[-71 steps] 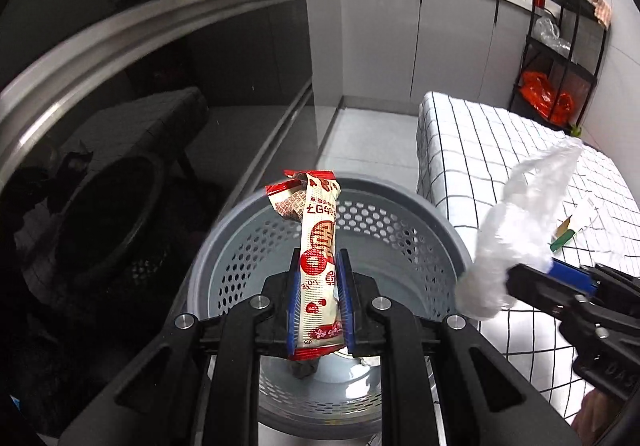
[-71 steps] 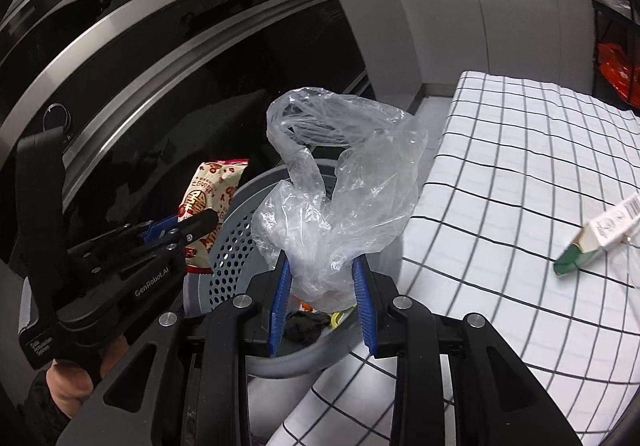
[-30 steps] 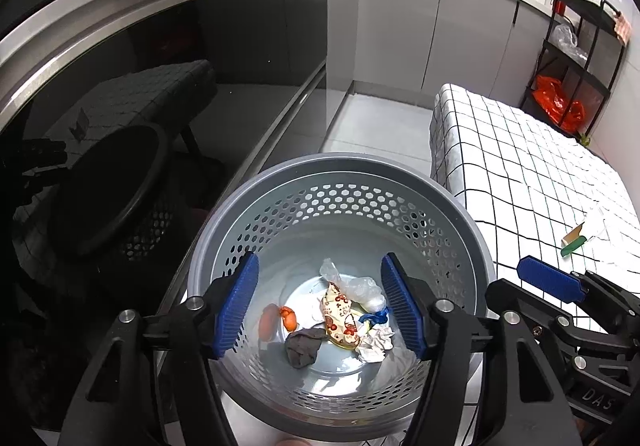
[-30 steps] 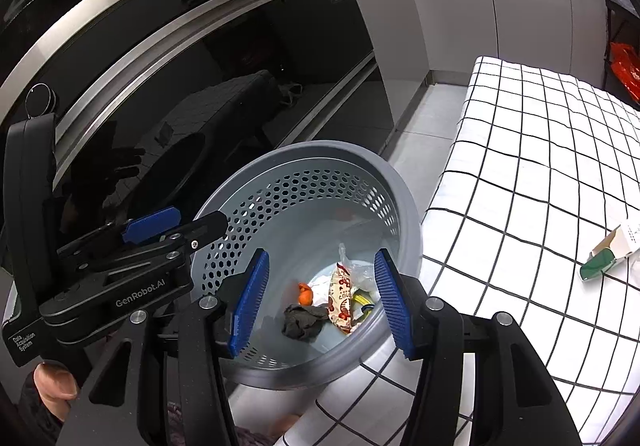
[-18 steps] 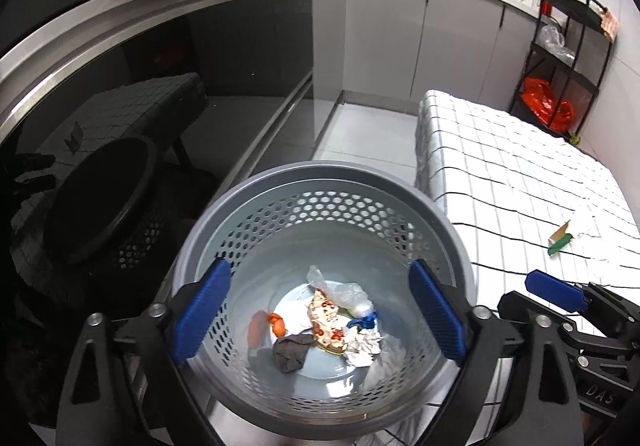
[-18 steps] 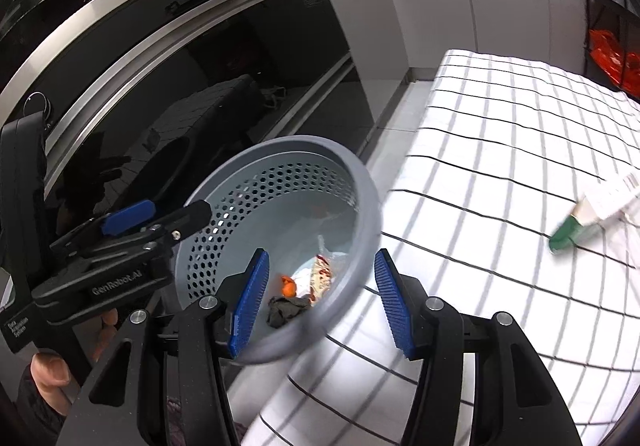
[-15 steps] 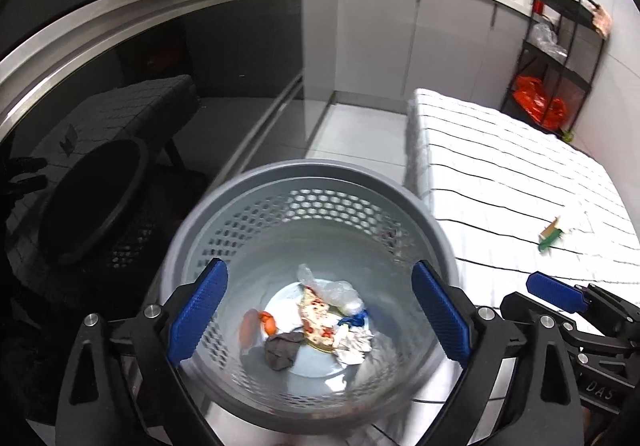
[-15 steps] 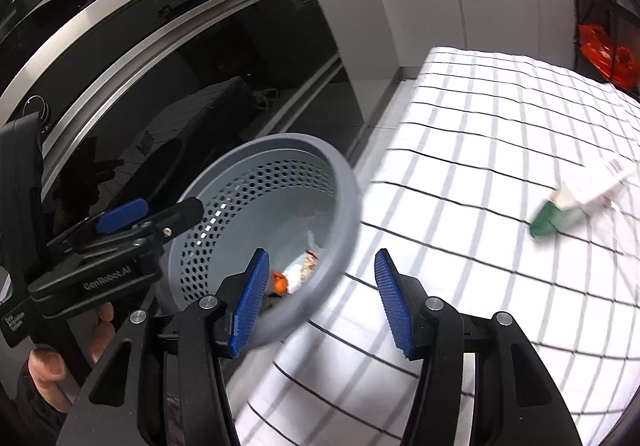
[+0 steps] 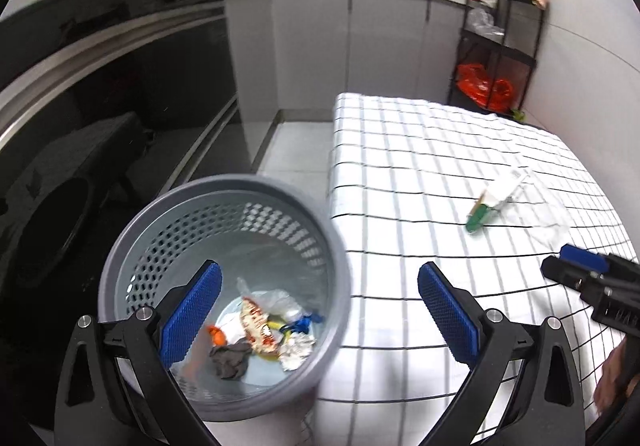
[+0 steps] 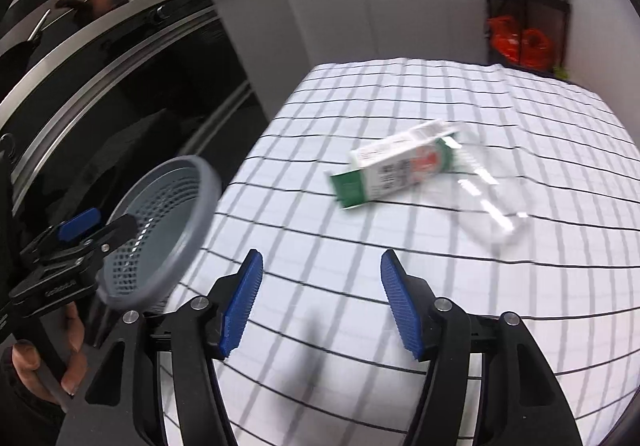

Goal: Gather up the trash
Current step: 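Move both tools back over the table toward the milk carton and cup, then grasp the clear plastic cup with the right tool and lift it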

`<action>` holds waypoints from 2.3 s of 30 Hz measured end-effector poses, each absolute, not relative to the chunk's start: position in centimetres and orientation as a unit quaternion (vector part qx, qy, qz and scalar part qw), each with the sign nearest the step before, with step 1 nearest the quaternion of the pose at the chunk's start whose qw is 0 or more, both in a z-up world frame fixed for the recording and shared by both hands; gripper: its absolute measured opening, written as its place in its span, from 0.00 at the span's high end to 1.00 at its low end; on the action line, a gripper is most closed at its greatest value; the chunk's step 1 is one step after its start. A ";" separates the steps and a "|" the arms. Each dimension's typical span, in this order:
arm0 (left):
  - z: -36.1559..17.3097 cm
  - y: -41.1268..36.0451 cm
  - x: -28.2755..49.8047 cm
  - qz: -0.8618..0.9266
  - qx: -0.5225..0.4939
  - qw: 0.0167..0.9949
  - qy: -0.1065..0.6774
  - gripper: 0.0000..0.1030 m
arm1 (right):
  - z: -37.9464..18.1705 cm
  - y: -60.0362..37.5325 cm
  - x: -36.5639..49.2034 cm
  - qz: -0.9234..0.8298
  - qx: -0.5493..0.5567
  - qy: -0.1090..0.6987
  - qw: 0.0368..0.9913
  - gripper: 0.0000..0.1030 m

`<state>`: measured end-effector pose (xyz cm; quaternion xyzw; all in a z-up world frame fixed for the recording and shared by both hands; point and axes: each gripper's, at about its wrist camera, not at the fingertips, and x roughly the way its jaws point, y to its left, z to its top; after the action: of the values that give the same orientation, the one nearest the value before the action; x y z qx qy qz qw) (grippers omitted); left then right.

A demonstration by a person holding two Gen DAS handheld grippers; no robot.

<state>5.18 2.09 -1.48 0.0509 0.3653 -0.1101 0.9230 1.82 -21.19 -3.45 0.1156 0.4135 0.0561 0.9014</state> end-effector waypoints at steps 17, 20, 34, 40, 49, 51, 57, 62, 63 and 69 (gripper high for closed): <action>-3.2 -5.6 4.4 -0.195 0.069 0.902 0.379 0.06 | -3.6 -29.2 3.1 0.002 0.053 0.421 0.905 0.34; -3.3 -6.1 4.6 -0.195 0.066 0.903 0.376 0.06 | -4.2 -29.6 4.4 0.008 0.039 0.428 0.903 0.33; -4.7 -7.3 5.8 -0.183 0.090 0.904 0.376 0.06 | -7.1 -29.1 10.2 0.036 0.002 0.465 0.885 0.32; -4.8 -7.6 6.0 -0.190 0.092 0.902 0.377 0.06 | -7.9 -28.8 11.4 0.040 -0.014 0.473 0.880 0.32; -4.6 -8.1 5.6 -0.203 0.096 0.902 0.369 0.06 | -7.5 -28.0 10.7 0.055 -0.021 0.465 0.883 0.41; -4.4 -8.1 5.5 -0.206 0.094 0.903 0.365 0.06 | -7.3 -28.2 10.4 0.056 -0.009 0.464 0.884 0.41; -3.5 -8.5 5.9 -0.210 0.090 0.910 0.346 0.06 | -5.5 -30.6 8.3 0.045 0.071 0.449 0.890 0.42; -3.1 -9.9 7.0 -0.218 0.088 0.909 0.343 0.06 | -3.4 -32.9 5.0 0.026 0.140 0.421 0.896 0.42; -3.2 -10.3 7.3 -0.223 0.086 0.907 0.346 0.06 | -3.1 -33.3 4.3 0.023 0.151 0.416 0.897 0.42; -4.9 -14.0 9.4 -0.246 0.096 0.890 0.370 0.06 | -1.9 -34.9 1.4 0.022 0.189 0.391 0.901 0.42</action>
<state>9.42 -14.04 -4.92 0.0958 0.3703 -0.2464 0.8905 1.44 -34.88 -1.85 0.1892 0.3905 0.0217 0.9007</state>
